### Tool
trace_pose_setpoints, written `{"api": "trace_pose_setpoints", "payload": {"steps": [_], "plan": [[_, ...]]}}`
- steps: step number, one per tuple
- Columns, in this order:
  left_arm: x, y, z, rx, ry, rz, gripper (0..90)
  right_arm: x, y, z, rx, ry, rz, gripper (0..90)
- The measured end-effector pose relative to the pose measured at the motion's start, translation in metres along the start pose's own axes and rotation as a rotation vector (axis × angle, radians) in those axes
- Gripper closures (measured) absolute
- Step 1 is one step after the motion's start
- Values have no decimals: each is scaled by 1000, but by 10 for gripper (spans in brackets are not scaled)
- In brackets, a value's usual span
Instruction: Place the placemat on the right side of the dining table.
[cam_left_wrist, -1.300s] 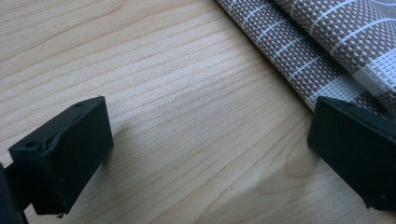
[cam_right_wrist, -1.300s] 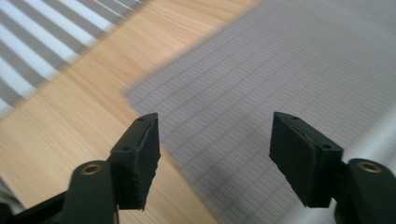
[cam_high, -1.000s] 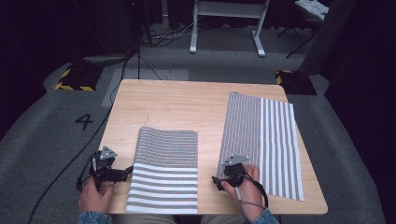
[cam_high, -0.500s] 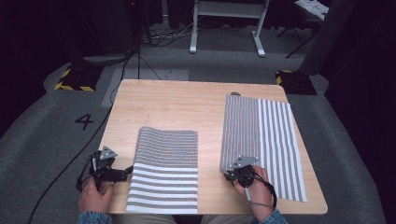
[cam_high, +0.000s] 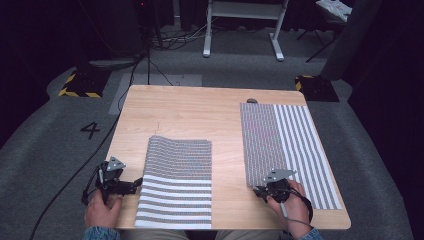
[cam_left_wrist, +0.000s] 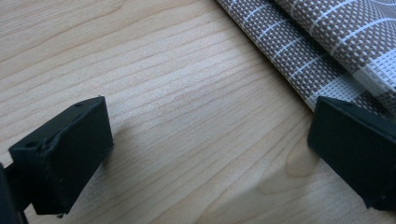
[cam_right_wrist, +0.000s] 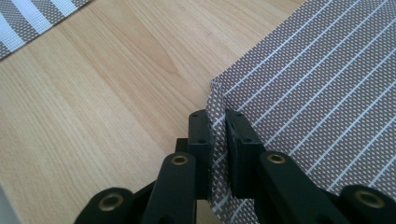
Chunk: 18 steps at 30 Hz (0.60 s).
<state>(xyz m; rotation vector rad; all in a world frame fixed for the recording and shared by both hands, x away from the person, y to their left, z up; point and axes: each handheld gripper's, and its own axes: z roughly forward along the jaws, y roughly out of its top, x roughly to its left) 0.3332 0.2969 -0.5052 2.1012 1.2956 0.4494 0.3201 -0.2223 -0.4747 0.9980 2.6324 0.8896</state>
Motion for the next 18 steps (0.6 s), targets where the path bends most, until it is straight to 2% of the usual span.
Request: {"api": "trace_pose_setpoints", "payload": {"steps": [6, 18], "plan": [[0, 0, 0, 0, 0, -1, 1, -5, 2, 2, 7, -1, 2, 814], [0, 0, 0, 1, 1, 1, 1, -5, -2, -6, 11, -3, 0, 795]]}}
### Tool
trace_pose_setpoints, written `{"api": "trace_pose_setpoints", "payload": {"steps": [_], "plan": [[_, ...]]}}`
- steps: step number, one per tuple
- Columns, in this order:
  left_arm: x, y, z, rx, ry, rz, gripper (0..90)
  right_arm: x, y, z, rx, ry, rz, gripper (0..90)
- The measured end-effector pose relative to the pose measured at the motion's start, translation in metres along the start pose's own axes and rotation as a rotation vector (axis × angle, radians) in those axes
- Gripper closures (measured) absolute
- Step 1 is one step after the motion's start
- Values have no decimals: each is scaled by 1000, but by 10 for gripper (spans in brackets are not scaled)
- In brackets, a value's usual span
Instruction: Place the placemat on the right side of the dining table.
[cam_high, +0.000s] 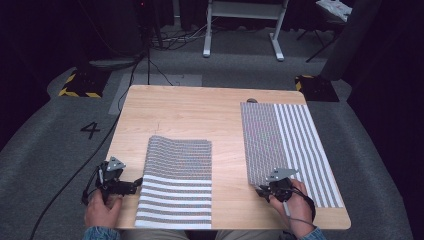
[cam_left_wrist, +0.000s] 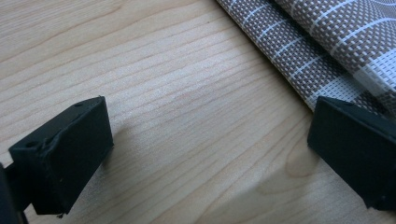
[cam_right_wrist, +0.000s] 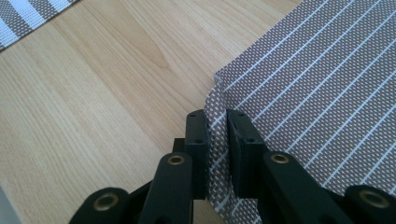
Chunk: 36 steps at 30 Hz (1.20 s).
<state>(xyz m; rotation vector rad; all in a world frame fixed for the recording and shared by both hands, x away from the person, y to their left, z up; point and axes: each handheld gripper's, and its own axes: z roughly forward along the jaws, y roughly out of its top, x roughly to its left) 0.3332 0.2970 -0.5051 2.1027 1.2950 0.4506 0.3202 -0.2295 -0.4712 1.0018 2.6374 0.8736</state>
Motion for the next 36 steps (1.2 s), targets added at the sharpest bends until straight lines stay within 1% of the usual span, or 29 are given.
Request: {"api": "trace_pose_setpoints", "payload": {"steps": [3, 8, 10, 11, 12, 13, 14, 15, 16, 17, 18, 20, 22, 24, 27, 30, 31, 33, 34, 35, 36], "plan": [[0, 0, 0, 0, 0, -1, 1, 0, -1, -2, -4, 4, 7, 794], [0, 0, 0, 1, 0, 2, 1, 0, -3, -2, 5, 5, 10, 778], [0, 0, 0, 1, -2, -1, 1, 1, -3, -2, 3, 7, 11, 761], [0, 0, 0, 0, -1, 0, 1, 1, -3, -2, 2, 9, 14, 740], [0, 0, 0, 0, 0, 0, 1, 1, -3, -2, -6, 17, 28, 681], [0, 0, 0, 0, 0, 0, 1, 2, -3, -1, -22, 25, 50, 588], [0, 0, 0, 0, 0, 0, 1, 3, -3, -2, -45, 32, 68, 531], [0, 0, 0, 0, -1, 0, 1, 5, -3, -5, -63, 35, 75, 522], [0, 0, 0, -1, -1, 0, 1, 6, -3, -9, -78, 39, 80, 531], [0, 0, 0, 0, 0, 0, 1, 6, -2, -13, -90, 41, 85, 566], [0, 0, 0, 0, -1, -1, 1, 7, -2, -20, -101, 41, 80, 614], [0, 0, 0, 0, -1, 0, 1, 7, -3, -29, -110, 34, 76, 657], [0, 0, 0, 0, -1, 0, 1, 7, -4, -34, -104, 31, 57, 764], [0, 0, 0, 0, 0, 0, 1, 7, -5, -30, -61, 23, 33, 819], [0, 0, 0, 0, 0, 1, 1, 9, -7, -16, 4, 34, 10, 853], [0, 0, 0, 1, -1, 0, 1, 11, -9, -4, 44, 37, -22, 846], [0, 0, 0, 0, -1, 1, 1, 13, -9, -1, 60, 31, -29, 841], [0, 0, 0, 1, 0, 1, 1, 15, -9, 0, 64, 14, -42, 841], [0, 0, 0, 0, 0, 0, 1, 16, -8, 0, 63, 13, -42, 841], [0, 0, 0, 0, 0, 0, 1, 17, -8, 0, 66, 0, -54, 840], [0, 0, 0, 0, 0, 0, 1, 19, -8, 0, 63, 3, -44, 839]]}}
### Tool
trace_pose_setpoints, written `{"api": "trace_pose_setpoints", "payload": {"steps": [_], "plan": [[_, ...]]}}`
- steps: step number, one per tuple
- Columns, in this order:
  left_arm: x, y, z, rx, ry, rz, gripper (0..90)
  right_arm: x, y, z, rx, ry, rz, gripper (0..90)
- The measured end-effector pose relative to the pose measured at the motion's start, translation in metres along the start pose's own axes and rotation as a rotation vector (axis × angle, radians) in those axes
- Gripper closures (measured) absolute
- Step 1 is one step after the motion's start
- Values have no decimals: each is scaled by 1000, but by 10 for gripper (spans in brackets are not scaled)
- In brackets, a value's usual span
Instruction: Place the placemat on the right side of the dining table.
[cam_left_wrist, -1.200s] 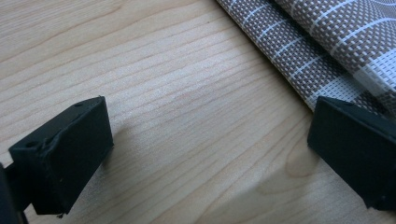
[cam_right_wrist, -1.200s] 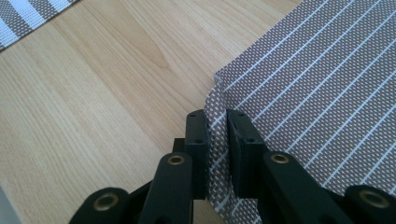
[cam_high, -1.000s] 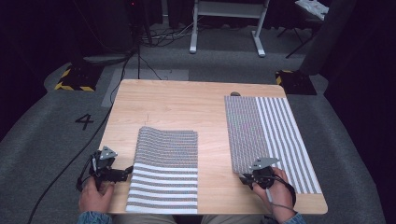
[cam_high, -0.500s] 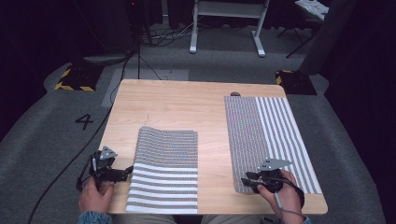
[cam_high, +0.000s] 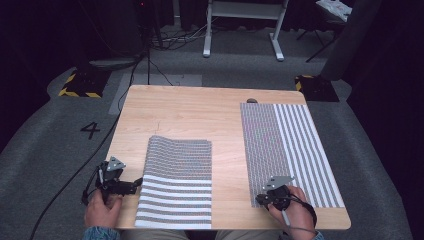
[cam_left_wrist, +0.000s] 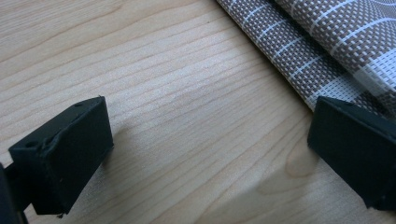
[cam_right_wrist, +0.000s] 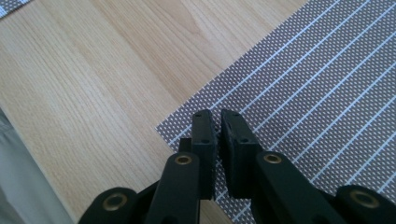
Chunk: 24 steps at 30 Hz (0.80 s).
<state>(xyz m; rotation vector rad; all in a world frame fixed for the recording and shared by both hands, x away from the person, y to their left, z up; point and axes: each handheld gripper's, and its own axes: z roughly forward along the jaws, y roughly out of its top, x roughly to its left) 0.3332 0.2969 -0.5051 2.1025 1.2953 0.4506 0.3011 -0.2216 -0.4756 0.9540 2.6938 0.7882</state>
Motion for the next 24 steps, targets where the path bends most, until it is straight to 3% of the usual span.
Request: {"api": "trace_pose_setpoints", "payload": {"steps": [3, 5, 6, 8, 12, 14, 19, 24], "plan": [[0, 0, 0, 0, 0, 0, 1, 2, 0, 0, -3, -16, -4, 825], [0, 0, 0, 1, 1, -1, 1, 0, -1, -1, -5, -36, 6, 697], [0, 0, 0, 1, 1, -1, 1, -2, -1, -2, -17, -26, 18, 717], [0, 0, 0, 0, 0, 1, 1, -4, -1, -7, -69, 19, 60, 728], [0, 0, 0, 1, 1, 0, 1, -4, 10, -20, -136, -1, 44, 689], [0, 0, 0, 1, 0, 1, 1, -2, 17, -27, -169, 1, 39, 617], [0, 0, 0, 0, 0, 0, 1, 15, 41, -35, -266, 5, 37, 409], [0, 0, 0, 1, -2, -1, 1, 35, 65, -30, -329, 58, 10, 337]]}}
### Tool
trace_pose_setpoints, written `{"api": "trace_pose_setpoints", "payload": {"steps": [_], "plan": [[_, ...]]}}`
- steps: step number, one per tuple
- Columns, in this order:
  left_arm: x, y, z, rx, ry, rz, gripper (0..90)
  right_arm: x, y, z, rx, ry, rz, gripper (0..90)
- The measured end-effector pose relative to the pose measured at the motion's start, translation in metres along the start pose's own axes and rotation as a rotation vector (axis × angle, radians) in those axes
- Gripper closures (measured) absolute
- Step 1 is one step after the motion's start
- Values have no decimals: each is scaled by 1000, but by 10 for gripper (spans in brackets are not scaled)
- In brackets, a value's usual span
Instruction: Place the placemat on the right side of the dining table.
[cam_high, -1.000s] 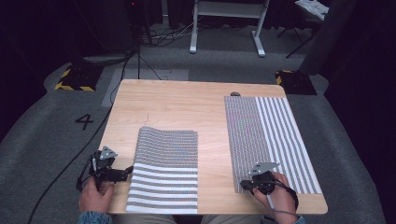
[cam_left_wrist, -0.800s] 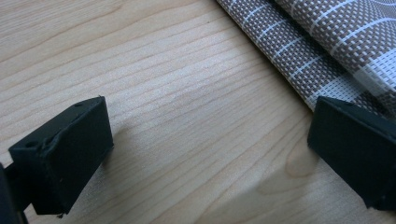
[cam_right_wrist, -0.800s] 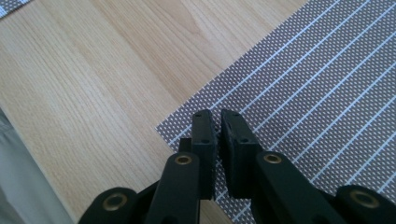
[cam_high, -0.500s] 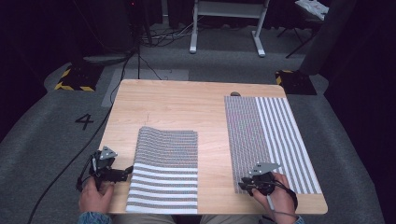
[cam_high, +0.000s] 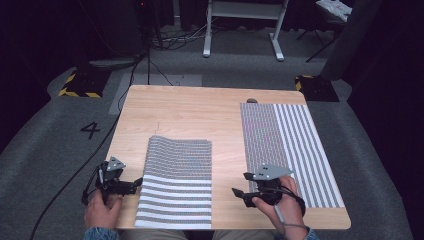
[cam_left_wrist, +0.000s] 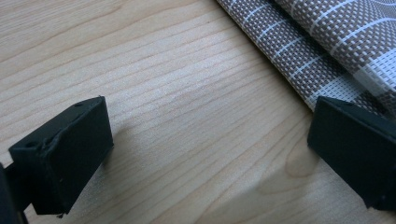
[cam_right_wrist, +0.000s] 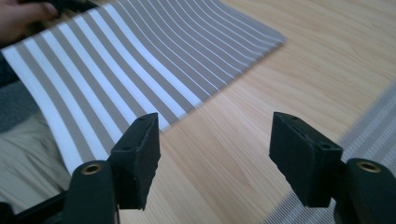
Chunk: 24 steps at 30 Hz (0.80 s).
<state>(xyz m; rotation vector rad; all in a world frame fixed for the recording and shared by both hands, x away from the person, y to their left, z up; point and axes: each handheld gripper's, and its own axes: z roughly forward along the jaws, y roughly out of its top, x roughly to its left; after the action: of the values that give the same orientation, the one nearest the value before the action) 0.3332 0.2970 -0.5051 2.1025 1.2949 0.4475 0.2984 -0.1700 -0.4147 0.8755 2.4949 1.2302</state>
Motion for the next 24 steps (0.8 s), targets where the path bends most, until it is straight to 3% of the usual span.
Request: {"api": "trace_pose_setpoints", "payload": {"steps": [4, 8, 19, 21, 24], "plan": [[0, 1, 0, 2, -6, -2, 1, 18, 16, 16, -42, 57, -23, 323], [1, 1, 1, 3, 0, 6, 1, 35, 27, 34, -70, 76, -61, 304], [2, 2, 1, 7, -4, 5, 1, 51, 34, 84, -48, 79, -86, 289], [2, 2, 1, 7, -4, 4, 1, 55, 33, 94, -23, 84, -78, 284], [2, 2, 1, 7, -4, 4, 1, 64, 28, 109, 14, 74, -104, 248]]}}
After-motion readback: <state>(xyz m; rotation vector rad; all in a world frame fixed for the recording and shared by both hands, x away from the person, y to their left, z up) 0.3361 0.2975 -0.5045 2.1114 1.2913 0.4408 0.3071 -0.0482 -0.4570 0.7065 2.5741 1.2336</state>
